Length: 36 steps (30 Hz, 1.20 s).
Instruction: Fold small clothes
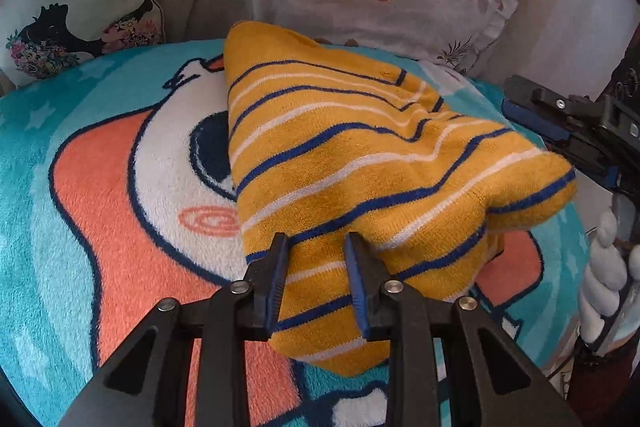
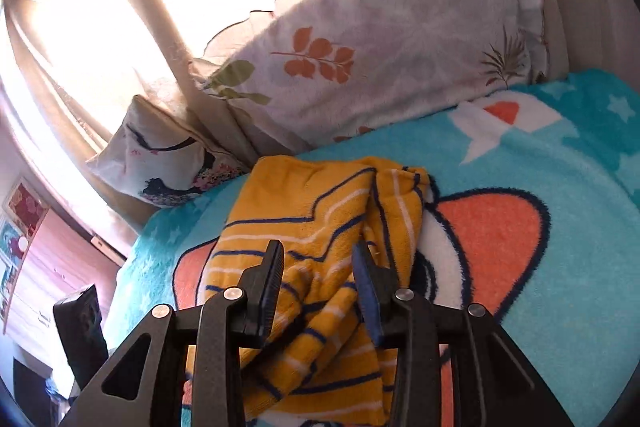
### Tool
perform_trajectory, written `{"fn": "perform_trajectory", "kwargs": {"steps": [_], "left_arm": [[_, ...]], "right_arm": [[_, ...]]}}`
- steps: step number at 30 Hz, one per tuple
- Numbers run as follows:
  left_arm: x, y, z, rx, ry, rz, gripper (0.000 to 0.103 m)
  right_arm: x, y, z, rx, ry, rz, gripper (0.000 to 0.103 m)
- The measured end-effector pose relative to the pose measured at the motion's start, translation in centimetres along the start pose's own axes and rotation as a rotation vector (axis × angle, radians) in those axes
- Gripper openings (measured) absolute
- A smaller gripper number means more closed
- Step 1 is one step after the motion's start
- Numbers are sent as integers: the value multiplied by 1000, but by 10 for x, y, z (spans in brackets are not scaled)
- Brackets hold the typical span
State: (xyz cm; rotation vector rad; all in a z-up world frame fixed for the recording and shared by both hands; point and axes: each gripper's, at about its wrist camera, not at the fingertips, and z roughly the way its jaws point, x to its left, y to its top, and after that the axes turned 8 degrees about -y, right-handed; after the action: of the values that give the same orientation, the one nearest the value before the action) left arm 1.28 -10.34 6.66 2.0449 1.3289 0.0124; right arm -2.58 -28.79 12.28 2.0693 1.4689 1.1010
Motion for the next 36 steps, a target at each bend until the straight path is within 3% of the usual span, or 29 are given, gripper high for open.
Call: {"fn": "perform_trajectory", "kwargs": {"steps": [3, 4, 7, 10, 11, 12, 14, 17, 20, 22, 24, 27, 28, 29, 30, 32, 36], "left_arm": [[4, 1, -5, 15, -10, -13, 27], [7, 2, -10, 19, -26, -27, 27], [20, 3, -30, 4, -91, -69, 27], [23, 7, -39, -24, -93, -69, 29], [22, 8, -38, -28, -93, -66, 31], [21, 9, -36, -27, -99, -67, 31], [12, 7, -27, -8, -132, -46, 34], [-9, -6, -6, 37, -67, 51, 35], [-27, -15, -4, 17, 12, 160, 38], [-29, -17, -5, 16, 25, 165, 39], [-27, -16, -5, 16, 21, 152, 39], [-21, -15, -7, 21, 3, 113, 39], [-21, -15, -7, 25, 2, 107, 39], [-20, -15, -7, 30, 2, 102, 39], [-20, -16, -7, 32, 2, 98, 39], [-19, -16, -8, 36, -3, 96, 41], [-21, -16, -8, 41, -9, 109, 41]], "right_arm": [[27, -18, -2, 39, 99, -89, 16], [34, -28, 3, 80, 73, -135, 15], [25, -67, 28, 216, -119, -251, 12], [-9, -77, 21, 212, -95, -145, 8], [-14, -76, 19, 214, -149, -133, 10], [-17, -77, 19, 209, -189, -141, 20], [-25, -84, 27, 260, -290, -164, 21], [-35, -76, 14, 223, -255, -97, 23], [-32, -49, -12, 67, -260, -72, 32], [-25, -27, -16, 11, -229, -52, 52], [-20, -9, 1, 17, -188, -58, 55], [-24, 12, 57, 132, -166, -36, 56], [-29, 15, 77, 173, -163, -11, 54], [-33, 16, 91, 204, -145, 20, 43], [-37, 17, 102, 232, -85, 51, 10], [-37, 23, 105, 207, -76, 52, 10], [-36, 33, 109, 173, -277, -30, 4]]}}
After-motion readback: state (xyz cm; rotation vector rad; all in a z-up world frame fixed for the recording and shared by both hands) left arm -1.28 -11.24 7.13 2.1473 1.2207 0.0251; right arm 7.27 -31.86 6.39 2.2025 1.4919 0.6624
